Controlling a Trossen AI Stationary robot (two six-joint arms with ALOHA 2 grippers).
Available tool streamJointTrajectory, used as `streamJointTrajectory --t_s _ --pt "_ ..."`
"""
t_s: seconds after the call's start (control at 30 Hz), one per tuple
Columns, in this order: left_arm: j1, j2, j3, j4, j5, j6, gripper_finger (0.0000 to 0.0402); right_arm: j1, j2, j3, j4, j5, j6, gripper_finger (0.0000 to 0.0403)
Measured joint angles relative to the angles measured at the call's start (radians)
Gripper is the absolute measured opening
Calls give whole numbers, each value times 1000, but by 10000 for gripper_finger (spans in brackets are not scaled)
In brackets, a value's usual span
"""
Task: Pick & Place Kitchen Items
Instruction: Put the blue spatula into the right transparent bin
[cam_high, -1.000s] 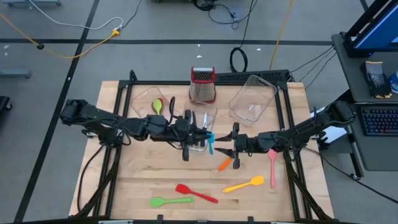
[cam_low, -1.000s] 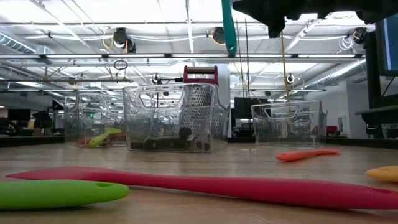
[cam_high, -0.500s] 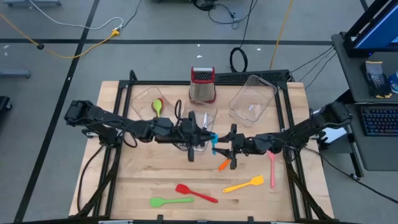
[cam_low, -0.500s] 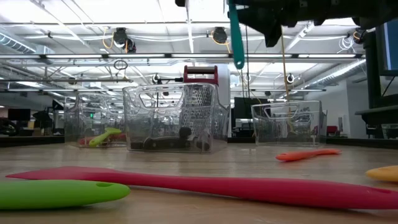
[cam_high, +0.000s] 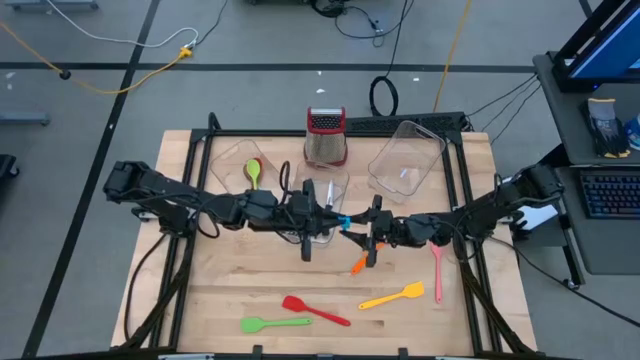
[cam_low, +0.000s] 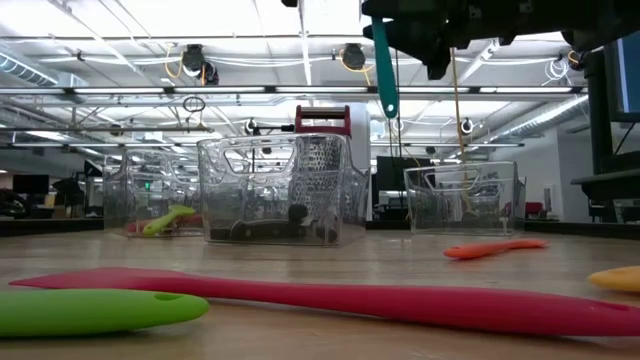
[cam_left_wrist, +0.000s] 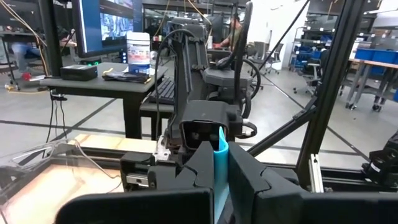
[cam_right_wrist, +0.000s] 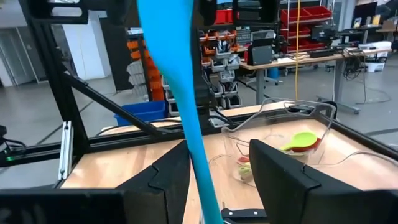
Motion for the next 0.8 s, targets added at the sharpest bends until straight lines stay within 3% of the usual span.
streamJointTrajectory --t_s 0.3,0.4,0.6,0.8 --pt "0 0 0 -1 16 -5 10 -29 20 0 14 -3 33 150" --pt "0 0 0 -1 18 -6 10 -43 35 0 17 -52 42 120" --pt "2 0 0 -8 6 -11 10 -49 49 0 11 -140 18 14" --pt "6 -1 0 -28 7 -24 9 -45 48 0 7 -162 32 8"
